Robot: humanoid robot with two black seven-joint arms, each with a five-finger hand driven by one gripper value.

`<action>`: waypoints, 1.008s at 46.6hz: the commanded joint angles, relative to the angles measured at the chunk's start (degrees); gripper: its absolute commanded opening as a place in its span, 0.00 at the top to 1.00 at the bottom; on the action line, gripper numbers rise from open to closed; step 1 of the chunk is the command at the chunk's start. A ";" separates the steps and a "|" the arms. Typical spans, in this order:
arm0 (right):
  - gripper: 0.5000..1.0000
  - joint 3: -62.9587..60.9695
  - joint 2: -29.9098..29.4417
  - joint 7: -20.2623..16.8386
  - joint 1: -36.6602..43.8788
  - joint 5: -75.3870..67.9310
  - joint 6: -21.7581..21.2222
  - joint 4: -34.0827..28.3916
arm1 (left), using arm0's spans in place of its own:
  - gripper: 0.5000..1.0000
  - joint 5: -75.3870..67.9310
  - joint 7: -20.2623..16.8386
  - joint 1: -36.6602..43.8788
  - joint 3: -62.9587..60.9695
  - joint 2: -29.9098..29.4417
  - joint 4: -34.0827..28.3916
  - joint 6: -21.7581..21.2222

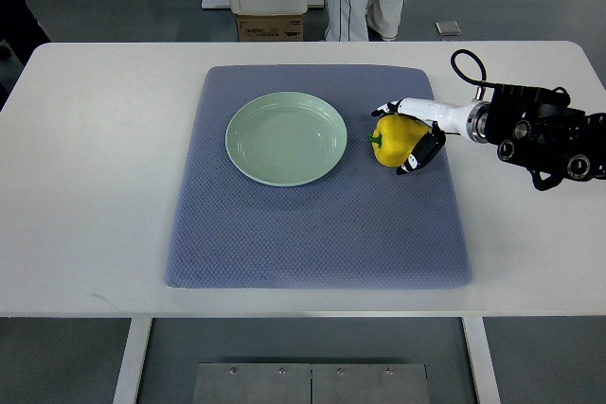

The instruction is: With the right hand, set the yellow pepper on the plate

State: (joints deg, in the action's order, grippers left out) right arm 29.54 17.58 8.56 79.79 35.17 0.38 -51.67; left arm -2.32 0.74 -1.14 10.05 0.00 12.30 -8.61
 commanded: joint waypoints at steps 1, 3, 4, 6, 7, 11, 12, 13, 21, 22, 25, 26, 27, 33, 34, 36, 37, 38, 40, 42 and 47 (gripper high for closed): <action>0.16 -0.01 -0.09 -0.03 0.01 -0.02 0.06 -0.01 | 0.00 -0.05 0.05 0.00 -0.03 0.00 0.00 0.00; 0.16 -0.01 -0.09 -0.03 0.01 -0.02 0.06 -0.01 | 0.00 0.03 -0.04 0.00 -0.03 0.00 0.00 0.00; 0.16 -0.01 -0.09 -0.03 0.01 -0.02 0.06 -0.01 | 0.00 -0.05 -0.04 0.00 -0.03 0.00 0.00 0.00; 0.16 -0.01 -0.09 -0.03 -0.07 -0.02 0.06 -0.01 | 0.00 0.03 -0.04 0.00 -0.03 0.00 0.00 0.00; 0.16 -0.01 -0.09 -0.03 -0.07 -0.02 0.06 -0.01 | 0.00 -0.05 0.05 0.00 -0.03 0.00 0.00 0.00; 0.16 -0.01 -0.09 -0.03 -0.07 -0.02 0.32 -0.01 | 0.00 -0.05 0.05 0.00 -0.03 0.00 0.00 0.00; 0.16 -0.01 -0.09 -0.03 -0.07 -0.02 0.32 0.07 | 0.00 0.03 -0.04 0.00 -0.03 0.00 0.00 0.00; 0.16 -0.01 -0.09 -0.03 -0.07 -0.02 0.32 0.08 | 0.00 0.03 0.05 0.00 -0.03 0.00 0.00 0.00; 0.17 -0.01 -0.36 -0.03 -0.07 -0.02 0.32 0.08 | 0.00 0.03 -0.04 0.00 -0.03 0.00 0.00 0.00; 0.17 -0.01 -0.36 -0.03 -0.07 -0.02 0.32 0.08 | 0.00 0.03 -0.04 0.00 -0.03 0.00 0.00 0.00; 0.17 -0.01 -0.44 -0.03 -0.07 -0.02 0.32 0.34 | 0.00 -0.05 -0.04 0.00 -0.03 0.00 0.00 0.00; 0.17 -0.01 -0.45 -0.03 -0.07 -0.02 0.32 0.43 | 0.00 -0.05 0.05 0.00 -0.03 0.00 0.00 0.00; 0.17 -0.01 -0.53 -0.03 -0.07 -0.02 0.32 0.43 | 0.00 -0.05 0.05 0.00 0.06 0.00 0.00 0.00; 0.18 -0.01 -0.53 -0.03 -0.07 -0.02 0.32 0.52 | 0.00 0.03 -0.04 0.00 -0.03 0.00 0.00 0.00; 0.18 -0.01 -0.62 -0.03 -0.07 -0.02 0.41 0.60 | 0.00 0.03 0.05 0.00 -0.03 0.00 0.00 0.00; 0.18 -0.01 -0.62 -0.03 -0.07 -0.02 0.41 0.78 | 0.00 -0.05 0.05 0.00 0.06 0.00 0.00 0.00; 0.18 -0.01 -0.62 -0.03 -0.16 -0.02 0.41 0.87 | 0.00 0.03 0.05 0.00 -0.03 0.00 0.00 0.00; 0.19 -0.01 -0.62 -0.03 -0.16 -0.02 0.41 0.87 | 0.00 0.03 0.05 0.00 -0.03 0.00 0.00 0.00; 0.20 -0.01 -0.62 -0.03 -0.07 -0.02 0.41 0.87 | 0.00 0.03 0.05 0.00 -0.03 0.00 0.00 0.00; 0.21 -0.01 -0.62 -0.03 -0.07 -0.02 0.41 0.87 | 0.00 0.03 -0.04 0.00 -0.03 0.00 0.00 0.00; 0.22 -0.09 -0.62 -0.03 -0.16 -0.02 0.67 0.87 | 0.00 -0.05 -0.04 0.00 0.06 0.00 0.00 0.00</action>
State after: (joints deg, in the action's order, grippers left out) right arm 29.52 16.96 8.52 79.63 35.16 0.86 -50.80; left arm -2.32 0.78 -1.14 10.04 0.00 12.30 -8.61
